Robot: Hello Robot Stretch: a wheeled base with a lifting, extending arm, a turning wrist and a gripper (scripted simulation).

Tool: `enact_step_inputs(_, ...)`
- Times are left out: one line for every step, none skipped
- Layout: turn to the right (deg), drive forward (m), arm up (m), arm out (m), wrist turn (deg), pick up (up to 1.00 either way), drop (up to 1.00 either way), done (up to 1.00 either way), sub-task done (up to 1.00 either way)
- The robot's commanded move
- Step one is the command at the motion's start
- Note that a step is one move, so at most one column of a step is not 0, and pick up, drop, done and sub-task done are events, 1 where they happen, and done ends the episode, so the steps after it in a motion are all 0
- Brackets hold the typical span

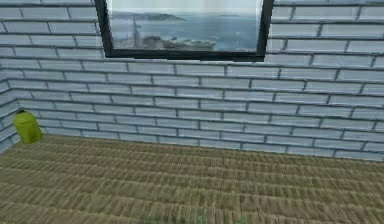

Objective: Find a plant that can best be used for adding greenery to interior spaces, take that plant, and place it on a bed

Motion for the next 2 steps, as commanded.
enact_step_inputs(-45.0, 0.00, 0.00, 0.00, 0.0, 0.00, 0.00, 0.00, 0.00)
enact_step_inputs(-36.0, 0.00, 0.00, 0.00, 0.0, 0.00, 0.00, 0.00, 0.00)
